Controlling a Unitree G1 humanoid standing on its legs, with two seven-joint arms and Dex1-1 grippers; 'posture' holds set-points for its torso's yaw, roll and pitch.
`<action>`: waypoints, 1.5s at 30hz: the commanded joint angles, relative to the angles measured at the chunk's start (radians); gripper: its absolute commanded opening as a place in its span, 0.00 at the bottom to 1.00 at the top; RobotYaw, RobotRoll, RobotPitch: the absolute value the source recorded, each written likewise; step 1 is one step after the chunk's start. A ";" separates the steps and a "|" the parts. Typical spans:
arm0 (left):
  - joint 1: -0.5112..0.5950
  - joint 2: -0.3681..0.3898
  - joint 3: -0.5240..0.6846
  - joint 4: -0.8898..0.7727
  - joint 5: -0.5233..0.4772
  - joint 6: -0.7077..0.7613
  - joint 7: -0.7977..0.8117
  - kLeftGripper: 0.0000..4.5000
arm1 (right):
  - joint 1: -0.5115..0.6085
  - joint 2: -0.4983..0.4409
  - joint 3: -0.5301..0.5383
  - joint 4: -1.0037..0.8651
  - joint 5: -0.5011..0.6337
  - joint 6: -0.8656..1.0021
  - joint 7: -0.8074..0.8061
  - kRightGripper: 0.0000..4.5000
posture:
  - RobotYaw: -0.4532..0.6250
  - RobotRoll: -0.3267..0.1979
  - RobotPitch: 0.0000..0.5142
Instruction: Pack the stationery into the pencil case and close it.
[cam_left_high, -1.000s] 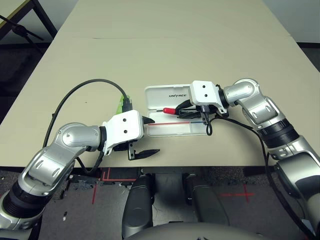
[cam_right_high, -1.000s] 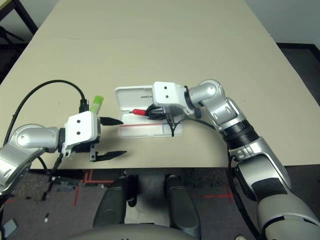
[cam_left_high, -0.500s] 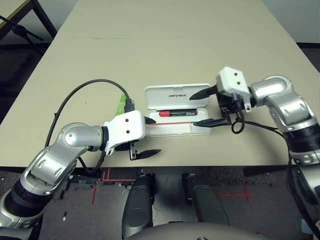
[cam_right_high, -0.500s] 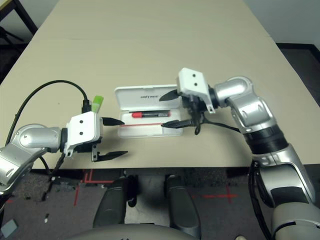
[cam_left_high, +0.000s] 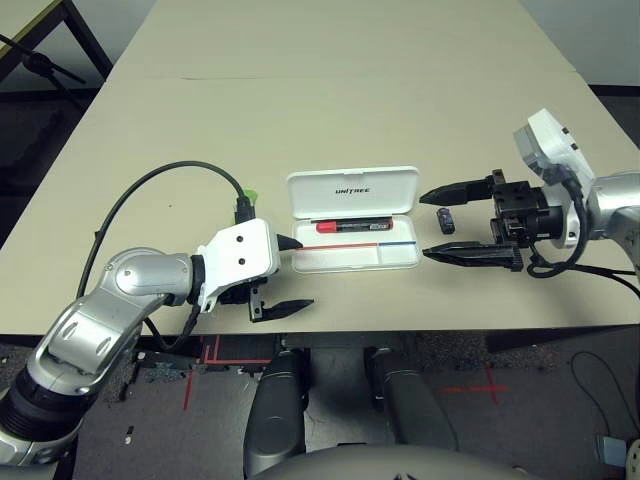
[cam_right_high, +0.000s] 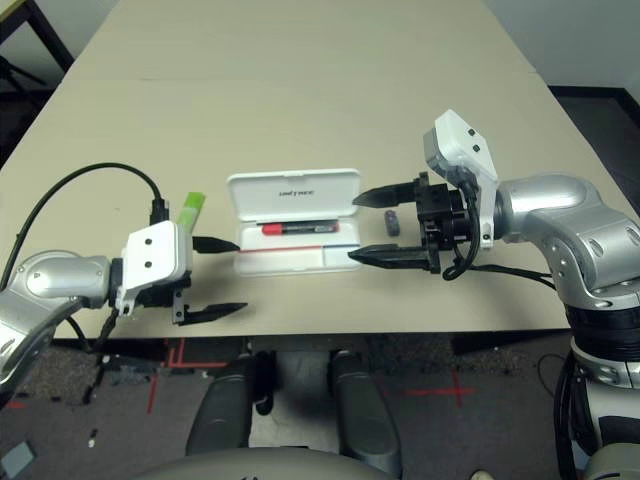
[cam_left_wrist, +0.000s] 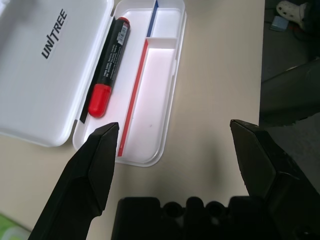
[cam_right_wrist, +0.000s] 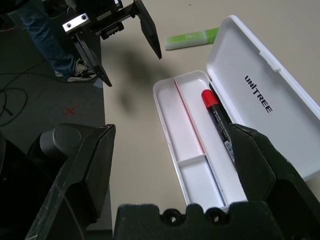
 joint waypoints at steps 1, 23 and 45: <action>-0.009 0.000 0.038 0.013 0.023 0.130 0.106 1.00 | 0.018 -0.015 0.004 -0.039 0.024 0.020 -0.019 0.99 | 0.44 0.62 0.39; -0.319 -0.233 0.064 0.408 0.108 0.649 0.524 1.00 | 0.091 -0.019 0.055 -0.018 -0.027 -0.097 -0.016 0.99 | 0.43 0.62 0.41; -0.316 -0.324 0.082 0.418 0.089 0.703 0.595 0.70 | 0.105 -0.006 0.098 0.040 -0.086 -0.207 0.003 1.00 | 0.44 0.62 0.41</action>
